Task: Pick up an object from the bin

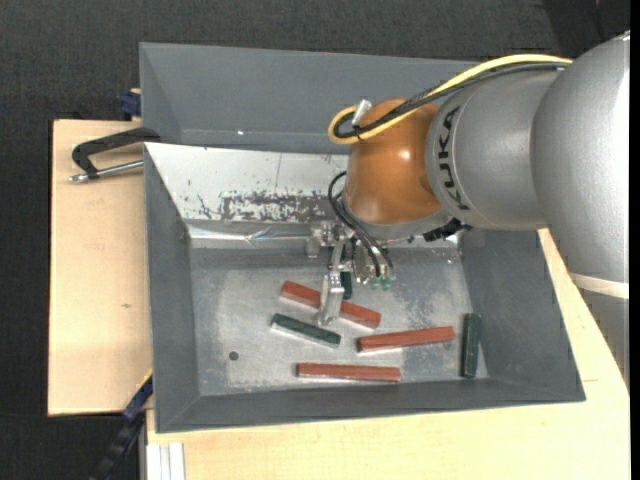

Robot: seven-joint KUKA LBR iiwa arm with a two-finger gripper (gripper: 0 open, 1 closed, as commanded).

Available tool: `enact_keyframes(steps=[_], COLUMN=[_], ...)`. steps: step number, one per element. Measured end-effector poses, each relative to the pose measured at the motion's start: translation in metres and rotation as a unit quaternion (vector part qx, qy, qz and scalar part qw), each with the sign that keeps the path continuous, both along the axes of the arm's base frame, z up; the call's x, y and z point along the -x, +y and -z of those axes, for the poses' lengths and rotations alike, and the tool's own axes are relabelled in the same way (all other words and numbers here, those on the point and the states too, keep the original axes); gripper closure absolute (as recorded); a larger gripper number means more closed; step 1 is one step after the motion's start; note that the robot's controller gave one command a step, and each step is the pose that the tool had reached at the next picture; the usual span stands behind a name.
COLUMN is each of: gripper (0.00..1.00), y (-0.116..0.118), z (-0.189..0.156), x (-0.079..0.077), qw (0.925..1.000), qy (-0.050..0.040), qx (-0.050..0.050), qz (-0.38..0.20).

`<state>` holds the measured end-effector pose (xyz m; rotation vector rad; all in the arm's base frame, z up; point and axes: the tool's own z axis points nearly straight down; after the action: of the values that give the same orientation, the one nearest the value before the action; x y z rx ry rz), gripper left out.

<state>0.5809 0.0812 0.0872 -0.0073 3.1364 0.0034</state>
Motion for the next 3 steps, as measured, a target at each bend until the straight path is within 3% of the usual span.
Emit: enact_keyframes(steps=[1, 2, 3], gripper=[0.00, 0.00, 0.00], y=[-0.004, 0.006, 0.012], z=[0.038, 0.016, 0.016], x=[0.001, 0.011, 0.005], qw=[0.9993, 0.9999, 0.9950], qy=[-0.0013, 0.0002, 0.0000], qx=[0.000, 0.000, -0.001], qz=[0.039, 0.015, 0.100])
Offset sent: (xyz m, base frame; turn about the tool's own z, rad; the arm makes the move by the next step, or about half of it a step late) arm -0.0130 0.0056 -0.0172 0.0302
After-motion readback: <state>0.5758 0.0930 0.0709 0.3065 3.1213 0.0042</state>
